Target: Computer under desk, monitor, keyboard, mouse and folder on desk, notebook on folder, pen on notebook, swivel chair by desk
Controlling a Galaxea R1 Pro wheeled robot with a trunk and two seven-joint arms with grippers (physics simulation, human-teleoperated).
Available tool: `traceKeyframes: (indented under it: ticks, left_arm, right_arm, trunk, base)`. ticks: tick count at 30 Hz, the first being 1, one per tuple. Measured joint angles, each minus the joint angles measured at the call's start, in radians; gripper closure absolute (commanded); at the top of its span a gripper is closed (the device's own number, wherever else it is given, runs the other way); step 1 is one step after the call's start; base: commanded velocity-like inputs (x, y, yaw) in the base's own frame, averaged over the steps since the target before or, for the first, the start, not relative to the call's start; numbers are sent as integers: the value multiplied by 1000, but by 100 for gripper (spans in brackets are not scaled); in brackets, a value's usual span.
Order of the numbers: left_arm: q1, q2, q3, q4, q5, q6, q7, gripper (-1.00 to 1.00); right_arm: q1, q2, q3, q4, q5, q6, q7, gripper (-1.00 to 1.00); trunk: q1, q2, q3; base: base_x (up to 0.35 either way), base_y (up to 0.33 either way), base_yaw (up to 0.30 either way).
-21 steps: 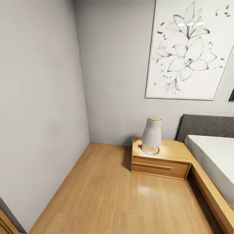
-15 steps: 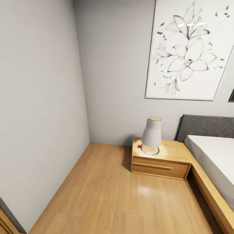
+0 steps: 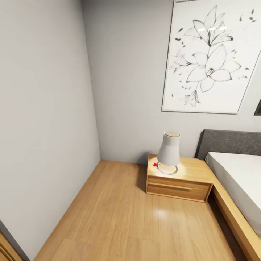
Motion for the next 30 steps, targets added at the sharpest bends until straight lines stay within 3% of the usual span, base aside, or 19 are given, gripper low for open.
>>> traceKeyframes:
  ticks: [7, 8, 10, 17, 23, 27, 30]
  left_arm:
    - [0, 6, 5, -17, 4, -15, 0, -100]
    - [-1, 6, 5, -100, 4, -30, 0, -100]
    - [0, 3, 4, -175, 4, -32, 1, -100]
    - [0, -23, 3, -295, 5, -32, 3, -100]
    - [-4, -28, 4, -406, 10, -32, 3, -100]
    - [-6, -26, 24, -431, 59, -47, 3, -100]
    - [-7, -21, 78, -423, 128, -102, 2, -100]
  right_arm:
    - [0, -3, -4, -13, -2, -39, -3, -100]
    - [0, -3, -4, -94, -2, -244, -5, -100]
    - [-1, -1, -6, -152, -4, -325, -10, -100]
    - [-1, 0, -9, -279, -6, -379, -16, -100]
    - [-22, 0, -15, -368, -12, -393, -77, -100]
    - [-35, -5, -16, -380, -12, -420, -100, -100]
    - [-38, -7, -16, -375, -13, -488, -106, -100]
  trunk:
    - [-27, 49, 22]
    - [-31, 56, 25]
    - [-38, 70, 31]
    - [-65, 119, 53]
    - [-88, 161, 72]
    - [-104, 189, 85]
    - [-115, 210, 94]
  base:
    - [0, 0, 0]
    - [0, 0, 0]
    - [0, 0, 0]
    - [0, 0, 0]
    - [0, 0, 0]
    - [0, 0, 0]
    - [0, 0, 0]
